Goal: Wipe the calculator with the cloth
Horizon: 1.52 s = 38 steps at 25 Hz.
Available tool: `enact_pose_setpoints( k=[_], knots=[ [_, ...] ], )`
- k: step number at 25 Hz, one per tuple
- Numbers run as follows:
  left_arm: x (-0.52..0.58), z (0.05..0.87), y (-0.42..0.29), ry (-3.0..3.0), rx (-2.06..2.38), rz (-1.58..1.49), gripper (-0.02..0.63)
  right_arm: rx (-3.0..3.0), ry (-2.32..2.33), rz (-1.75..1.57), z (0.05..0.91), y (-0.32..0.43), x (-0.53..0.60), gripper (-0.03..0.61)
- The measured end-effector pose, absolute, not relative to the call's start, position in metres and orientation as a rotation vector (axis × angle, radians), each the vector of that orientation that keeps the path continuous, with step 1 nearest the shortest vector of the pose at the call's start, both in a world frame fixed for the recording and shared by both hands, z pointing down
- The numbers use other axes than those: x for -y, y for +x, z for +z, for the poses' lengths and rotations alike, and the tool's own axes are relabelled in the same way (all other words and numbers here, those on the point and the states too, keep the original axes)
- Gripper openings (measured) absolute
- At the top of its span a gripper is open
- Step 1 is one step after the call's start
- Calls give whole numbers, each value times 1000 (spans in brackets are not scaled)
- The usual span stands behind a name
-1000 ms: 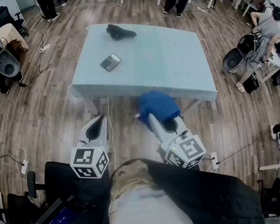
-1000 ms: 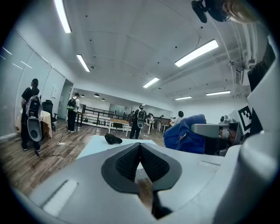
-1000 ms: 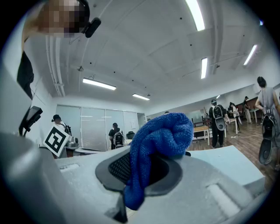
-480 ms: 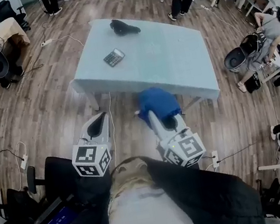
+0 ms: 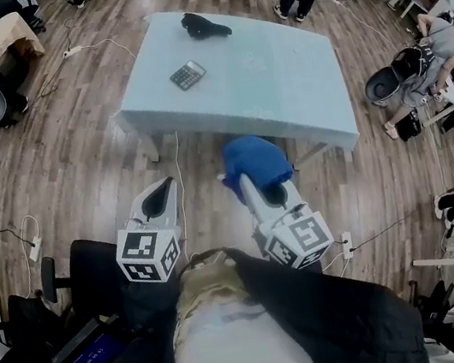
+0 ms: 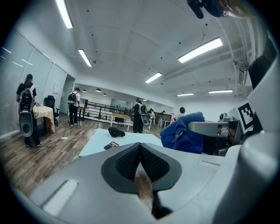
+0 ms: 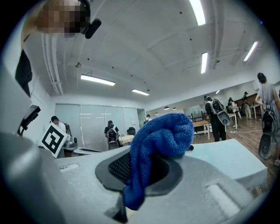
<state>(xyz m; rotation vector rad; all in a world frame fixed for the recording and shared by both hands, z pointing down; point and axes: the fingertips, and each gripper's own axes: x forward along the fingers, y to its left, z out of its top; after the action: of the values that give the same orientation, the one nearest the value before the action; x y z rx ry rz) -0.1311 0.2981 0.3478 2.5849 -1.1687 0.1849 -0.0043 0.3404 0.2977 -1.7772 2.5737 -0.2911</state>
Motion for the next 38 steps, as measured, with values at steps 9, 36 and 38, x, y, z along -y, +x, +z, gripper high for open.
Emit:
enact_pose_setpoints(
  k=[9,36,38],
  knots=[
    [-297,374,-157,2522,1110,237,3,-2582,-1823,-384,324,-29,-335,54],
    [-136,373,-129,2474,1223,260,3,-2628,-1674,-444,334,4,-162,54],
    [-121,373,-122,2473,1223,269,3,-2622,-1674,-459,337,13,-147,54]
  ],
)
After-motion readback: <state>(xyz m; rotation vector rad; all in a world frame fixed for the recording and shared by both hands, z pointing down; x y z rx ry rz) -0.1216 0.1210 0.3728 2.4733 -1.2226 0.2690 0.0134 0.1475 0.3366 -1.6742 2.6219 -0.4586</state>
